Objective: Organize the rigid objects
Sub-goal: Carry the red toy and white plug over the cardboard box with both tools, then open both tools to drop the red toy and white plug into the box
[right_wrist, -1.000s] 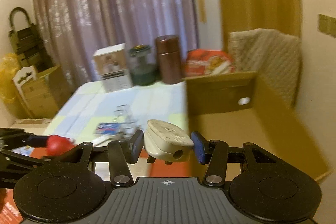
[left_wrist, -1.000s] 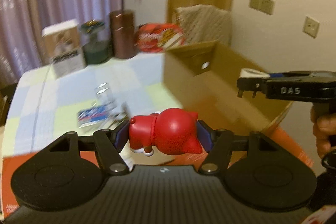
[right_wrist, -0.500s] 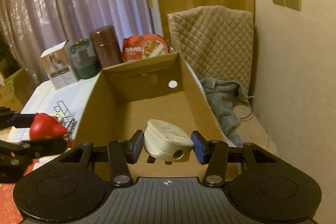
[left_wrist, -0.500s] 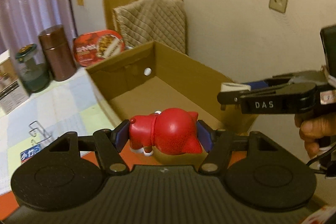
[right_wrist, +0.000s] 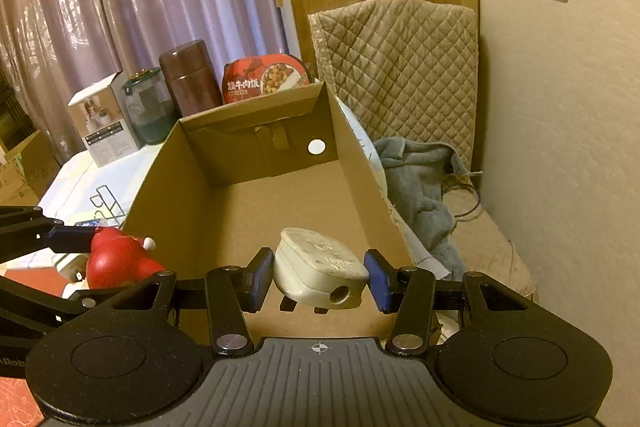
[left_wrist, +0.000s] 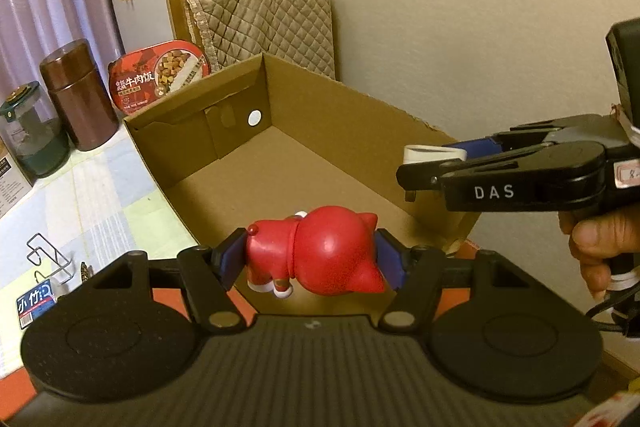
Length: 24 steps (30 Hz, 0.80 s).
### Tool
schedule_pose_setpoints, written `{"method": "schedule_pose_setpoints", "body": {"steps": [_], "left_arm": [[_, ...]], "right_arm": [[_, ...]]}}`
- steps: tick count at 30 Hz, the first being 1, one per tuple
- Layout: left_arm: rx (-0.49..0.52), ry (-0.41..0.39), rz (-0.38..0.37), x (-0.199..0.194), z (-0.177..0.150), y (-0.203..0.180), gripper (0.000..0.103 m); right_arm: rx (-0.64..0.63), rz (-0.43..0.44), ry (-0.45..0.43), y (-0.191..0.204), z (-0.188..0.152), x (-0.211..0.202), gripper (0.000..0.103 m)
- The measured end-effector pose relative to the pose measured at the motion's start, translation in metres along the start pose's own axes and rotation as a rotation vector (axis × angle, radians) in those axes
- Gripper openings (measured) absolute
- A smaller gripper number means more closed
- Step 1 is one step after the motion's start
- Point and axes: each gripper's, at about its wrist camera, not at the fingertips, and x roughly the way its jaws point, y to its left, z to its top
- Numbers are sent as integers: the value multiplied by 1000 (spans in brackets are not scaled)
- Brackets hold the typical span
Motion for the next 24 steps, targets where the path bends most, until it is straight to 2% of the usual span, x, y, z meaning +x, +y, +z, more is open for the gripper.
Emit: {"method": "schedule_pose_setpoints", "body": {"steps": [3, 5, 16, 24], "left_arm": [[5, 13, -1, 3, -1, -1, 64], [14, -6, 4, 0, -2, -1, 68], [-44, -48, 59, -21, 1, 20, 68], [-59, -62, 69, -31, 1, 24, 68]], "right_arm": [[1, -1, 3, -1, -1, 0, 47], [-1, -2, 6, 0, -2, 0, 47], [1, 1, 19, 2, -5, 2, 47], [-4, 3, 19, 7, -5, 3, 47]]}}
